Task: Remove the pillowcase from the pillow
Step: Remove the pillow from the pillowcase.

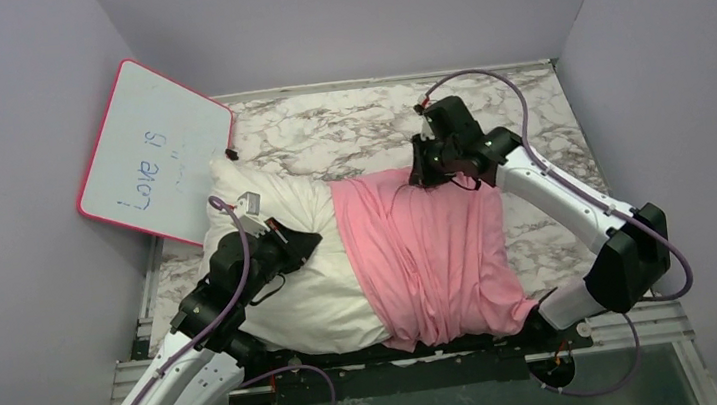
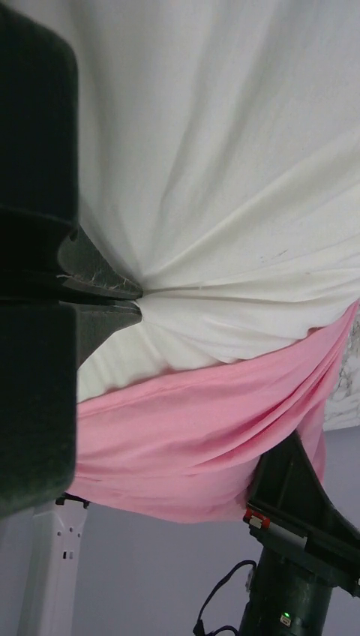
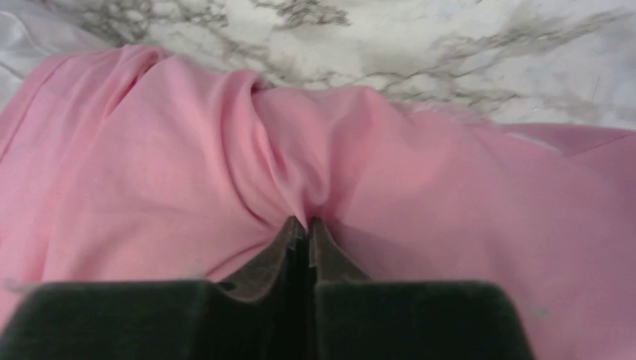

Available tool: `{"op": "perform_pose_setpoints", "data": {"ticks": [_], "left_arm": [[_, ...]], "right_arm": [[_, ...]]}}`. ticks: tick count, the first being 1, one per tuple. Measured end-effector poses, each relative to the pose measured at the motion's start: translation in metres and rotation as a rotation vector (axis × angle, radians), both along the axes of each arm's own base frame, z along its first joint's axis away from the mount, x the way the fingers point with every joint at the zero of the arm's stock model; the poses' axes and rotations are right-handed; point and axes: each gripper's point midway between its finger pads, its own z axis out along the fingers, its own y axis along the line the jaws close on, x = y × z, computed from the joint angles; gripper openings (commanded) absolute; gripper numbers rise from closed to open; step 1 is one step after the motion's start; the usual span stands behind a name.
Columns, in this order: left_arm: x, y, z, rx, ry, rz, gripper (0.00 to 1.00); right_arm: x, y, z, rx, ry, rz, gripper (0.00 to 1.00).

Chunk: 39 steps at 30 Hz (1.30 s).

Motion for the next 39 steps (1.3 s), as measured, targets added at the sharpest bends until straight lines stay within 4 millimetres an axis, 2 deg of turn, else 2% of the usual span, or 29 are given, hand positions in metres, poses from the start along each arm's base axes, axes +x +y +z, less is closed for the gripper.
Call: {"op": "perform_pose_setpoints", "data": {"ticks": [2,6,8,11,12,14,19,21,23,26,28,30,33,35,37,39], "left_arm": [[0.0,0.0,0.0,-0.002,0.003,0.001,0.0],[-0.001,0.0,0.001,-0.008,0.001,0.001,0.0],[-0.001,0.0,0.001,-0.009,0.001,0.001,0.0],[-0.001,0.0,0.003,-0.017,0.001,0.003,0.0],[-0.001,-0.001,0.003,-0.021,0.0,0.003,0.0],[-0.002,-0.001,0.005,-0.026,-0.002,0.003,0.0],[-0.003,0.0,0.004,-0.023,0.002,0.003,0.0],[-0.003,0.001,0.002,-0.019,0.005,0.003,0.0],[-0.004,0.001,0.002,-0.018,0.006,0.003,0.0],[-0.004,0.001,0.002,-0.018,0.007,0.004,0.0],[-0.004,0.001,0.002,-0.018,0.007,0.003,0.0],[-0.004,0.001,0.002,-0.017,0.008,0.003,0.0],[-0.004,0.001,0.002,-0.017,0.008,0.003,0.0],[-0.004,0.001,0.001,-0.017,0.008,0.004,0.0],[-0.004,0.001,0.002,-0.017,0.008,0.004,0.0],[-0.003,0.001,0.001,-0.017,0.008,0.005,0.0]], "right_arm": [[0.002,-0.012,-0.002,-0.026,-0.021,-0.066,0.01],[0.018,-0.048,0.026,-0.049,-0.13,-0.208,0.01],[0.029,-0.076,0.035,-0.061,-0.148,-0.291,0.01],[0.038,-0.117,0.029,-0.092,-0.106,-0.397,0.01],[0.037,-0.126,0.025,-0.101,-0.086,-0.417,0.01],[0.034,-0.131,0.021,-0.098,-0.057,-0.423,0.03],[0.034,-0.115,0.037,0.015,-0.051,-0.34,0.42],[0.036,-0.108,0.048,0.061,-0.067,-0.301,0.53],[0.038,-0.099,0.063,0.097,-0.098,-0.265,0.61],[0.034,-0.073,0.082,0.13,-0.14,-0.17,0.65],[0.025,-0.05,0.088,0.142,-0.149,-0.091,0.67],[0.015,-0.024,0.085,0.138,-0.142,-0.011,0.67],[0.003,0.005,0.066,0.114,-0.098,0.072,0.67],[-0.004,0.02,0.045,0.084,-0.051,0.109,0.62],[-0.008,0.023,0.019,0.039,-0.001,0.114,0.4],[-0.009,0.016,-0.001,0.0,0.019,0.082,0.07]]}}
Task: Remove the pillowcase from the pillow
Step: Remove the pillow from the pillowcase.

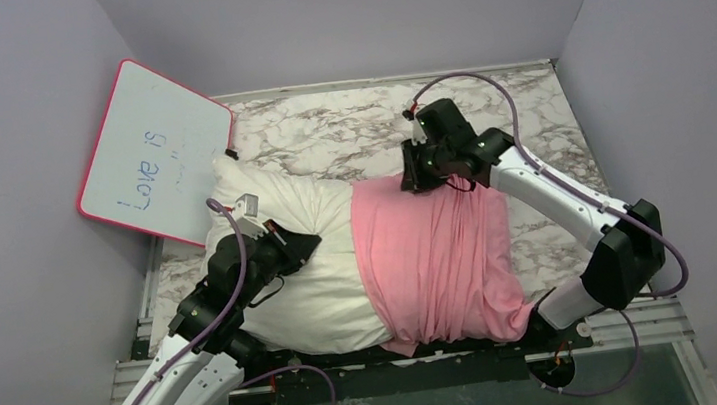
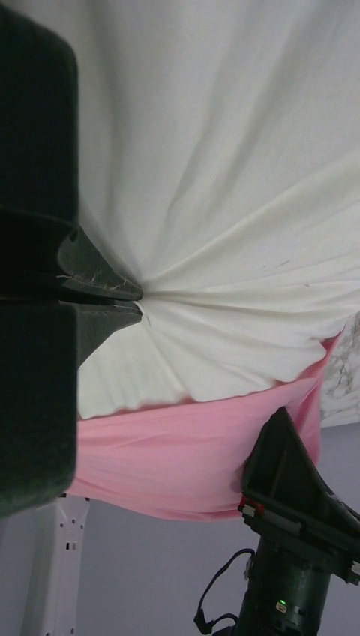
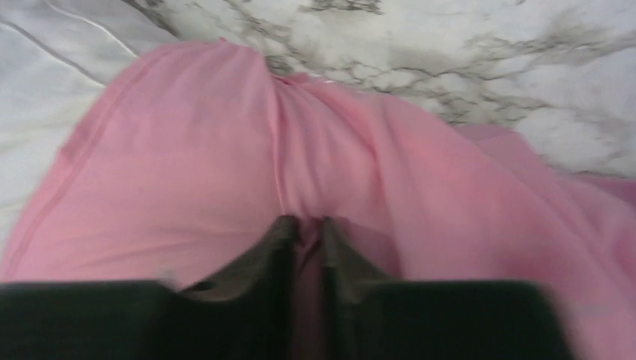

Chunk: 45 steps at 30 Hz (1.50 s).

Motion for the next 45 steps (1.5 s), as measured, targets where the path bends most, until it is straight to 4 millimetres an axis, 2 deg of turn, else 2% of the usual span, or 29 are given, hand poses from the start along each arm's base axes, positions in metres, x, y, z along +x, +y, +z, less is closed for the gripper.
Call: {"op": "perform_pose_setpoints", "data": {"ticks": [1,4,6,9,11,12,13,16,18,24,26,30,31,32,33,36,37,40,45], "left_arm": [[0.0,0.0,0.0,0.0,0.001,0.0,0.0],[0.0,0.0,0.0,-0.001,0.001,0.0,0.0],[-0.001,0.0,-0.001,0.002,0.005,0.001,0.0],[-0.001,0.001,-0.002,0.003,0.006,0.001,0.0],[-0.001,0.001,-0.002,0.004,0.006,0.001,0.0],[-0.001,0.001,-0.002,0.004,0.006,0.001,0.0],[-0.001,0.001,-0.002,0.004,0.007,0.001,0.0],[-0.001,0.001,-0.002,0.004,0.007,0.001,0.0],[-0.001,0.001,-0.002,0.004,0.007,0.001,0.0],[-0.001,0.001,-0.002,0.004,0.007,0.001,0.0],[-0.001,0.001,-0.002,0.005,0.007,0.002,0.0],[-0.001,0.001,-0.002,0.005,0.008,0.002,0.0],[-0.001,0.001,-0.002,0.005,0.008,0.002,0.0],[-0.001,0.001,-0.002,0.005,0.007,0.002,0.0],[-0.001,0.001,-0.002,0.005,0.007,0.002,0.0],[-0.001,0.001,-0.002,0.004,0.007,0.002,0.0],[-0.001,0.001,-0.002,0.004,0.007,0.002,0.0],[-0.001,0.001,-0.002,0.005,0.007,0.002,0.0],[0.0,0.001,-0.002,0.003,0.007,0.002,0.0]], "right_arm": [[0.001,-0.006,-0.005,-0.017,-0.011,-0.027,0.01],[0.007,-0.03,0.001,-0.024,-0.065,-0.115,0.01],[0.02,-0.061,0.018,-0.039,-0.129,-0.212,0.0],[0.047,-0.12,0.041,-0.084,-0.211,-0.394,0.01],[0.059,-0.148,0.048,-0.112,-0.233,-0.475,0.01],[0.061,-0.153,0.05,-0.118,-0.232,-0.488,0.01],[0.062,-0.153,0.051,-0.117,-0.23,-0.485,0.05],[0.058,-0.135,0.052,-0.058,-0.206,-0.401,0.4],[0.052,-0.119,0.054,0.002,-0.183,-0.341,0.55],[0.031,-0.066,0.07,0.107,-0.166,-0.153,0.69],[0.023,-0.043,0.077,0.128,-0.173,-0.084,0.74],[0.001,-0.003,0.064,0.122,-0.132,0.033,0.76],[-0.004,0.004,0.056,0.111,-0.113,0.055,0.76],[-0.009,0.009,0.045,0.097,-0.089,0.072,0.68],[-0.013,0.011,0.033,0.077,-0.062,0.077,0.54],[-0.02,0.001,-0.001,0.022,-0.001,0.044,0.2],[-0.02,-0.002,-0.007,0.012,0.003,0.029,0.04],[-0.018,-0.012,-0.008,-0.01,-0.025,-0.025,0.01],[-0.002,-0.029,0.01,-0.045,-0.106,-0.108,0.0]]}}
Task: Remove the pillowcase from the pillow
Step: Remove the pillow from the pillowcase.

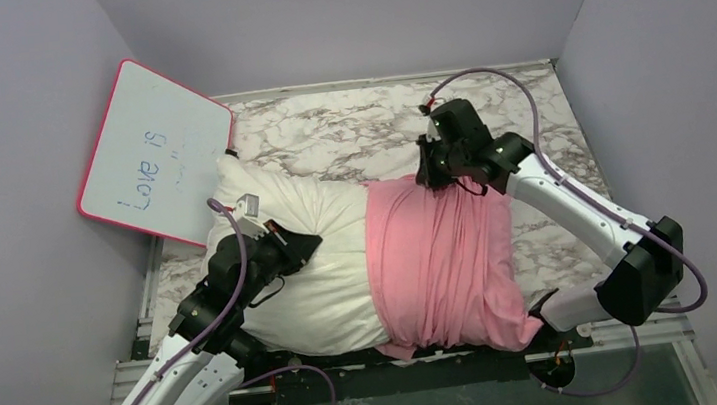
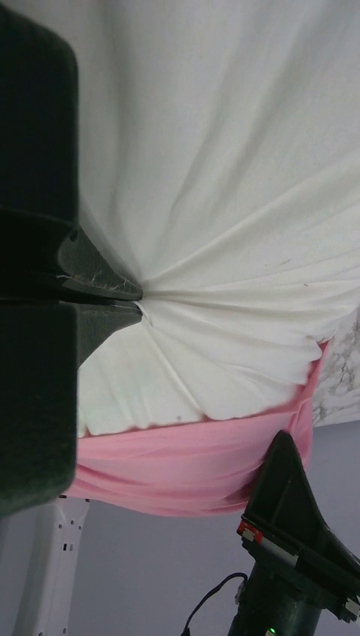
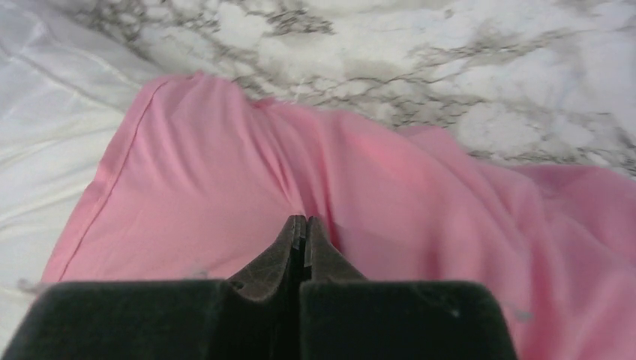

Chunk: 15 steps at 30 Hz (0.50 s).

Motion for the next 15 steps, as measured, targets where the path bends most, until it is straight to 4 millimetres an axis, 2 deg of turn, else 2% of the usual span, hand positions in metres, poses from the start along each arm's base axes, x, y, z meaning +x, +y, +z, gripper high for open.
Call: {"op": "perform_pose_setpoints", "data": {"ticks": [4,6,8,11,12,15], "left_arm": [[0.001,0.001,0.001,-0.003,-0.003,0.008,0.0],[0.001,0.001,0.001,-0.004,-0.004,0.009,0.0],[0.001,0.001,0.001,-0.004,-0.004,0.009,0.0],[0.001,0.001,0.001,-0.004,-0.003,0.009,0.0],[0.001,0.001,0.001,-0.004,-0.003,0.01,0.0],[0.001,0.002,0.0,0.0,-0.001,0.013,0.0]], "right_arm": [[0.02,-0.039,0.004,-0.029,0.003,-0.111,0.01],[0.024,-0.054,0.004,-0.036,0.018,-0.15,0.01],[0.024,-0.06,0.005,-0.04,0.03,-0.162,0.0],[0.022,-0.059,0.01,-0.034,0.035,-0.15,0.01],[0.021,-0.057,0.013,-0.026,0.038,-0.14,0.05],[0.016,-0.049,0.023,0.019,0.056,-0.076,0.41]]}}
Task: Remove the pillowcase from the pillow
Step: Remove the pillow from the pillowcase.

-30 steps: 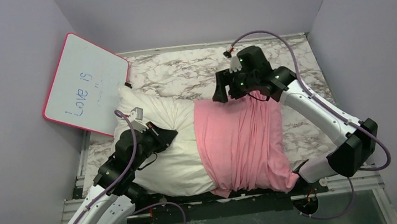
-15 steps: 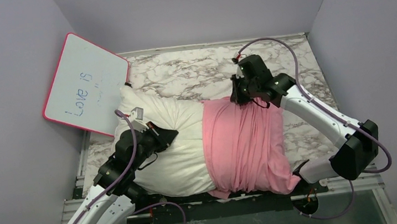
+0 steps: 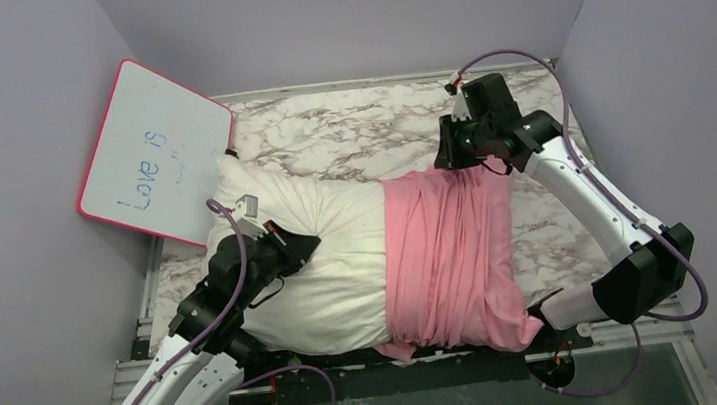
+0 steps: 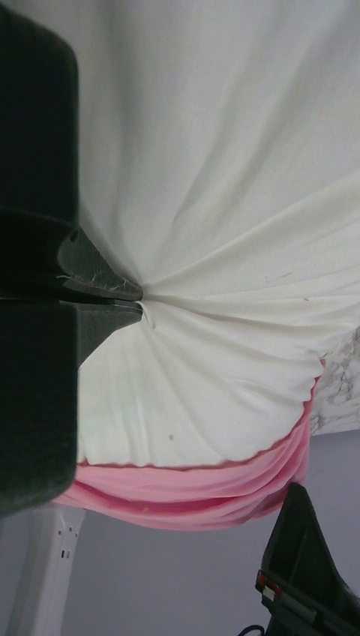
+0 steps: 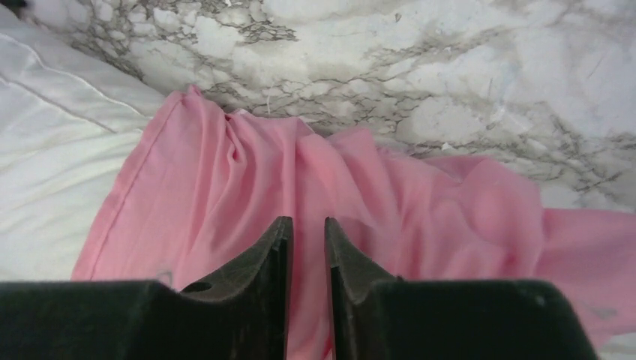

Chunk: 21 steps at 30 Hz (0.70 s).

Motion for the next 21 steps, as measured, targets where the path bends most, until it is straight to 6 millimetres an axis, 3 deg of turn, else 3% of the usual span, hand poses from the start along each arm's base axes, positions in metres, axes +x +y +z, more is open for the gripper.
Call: {"op": "perform_pose_setpoints", "data": {"ticks": [3,4,8,11,13,17,21], "left_arm": [[0.0,0.002,-0.003,0.009,0.006,0.009,0.0],[0.0,0.002,-0.002,0.01,0.006,0.01,0.0],[0.001,0.003,-0.002,0.014,0.008,0.015,0.0],[0.002,0.003,-0.002,0.019,0.011,0.018,0.0],[0.002,0.003,-0.001,0.025,0.013,0.018,0.0],[0.002,0.003,0.0,0.03,0.019,0.019,0.01],[0.003,0.004,0.001,0.042,0.024,0.02,0.39]], "right_arm": [[0.002,0.001,0.017,0.035,-0.032,0.021,0.65],[0.002,-0.001,0.022,0.041,-0.047,0.018,0.69],[-0.016,-0.013,0.054,0.059,-0.131,0.002,0.71],[-0.037,-0.034,0.079,0.06,-0.213,-0.058,0.74],[-0.054,-0.051,0.083,0.053,-0.246,-0.118,0.77],[-0.091,-0.082,0.053,0.026,-0.201,-0.252,0.81],[-0.123,-0.094,0.001,0.039,-0.083,-0.334,0.81]]}}
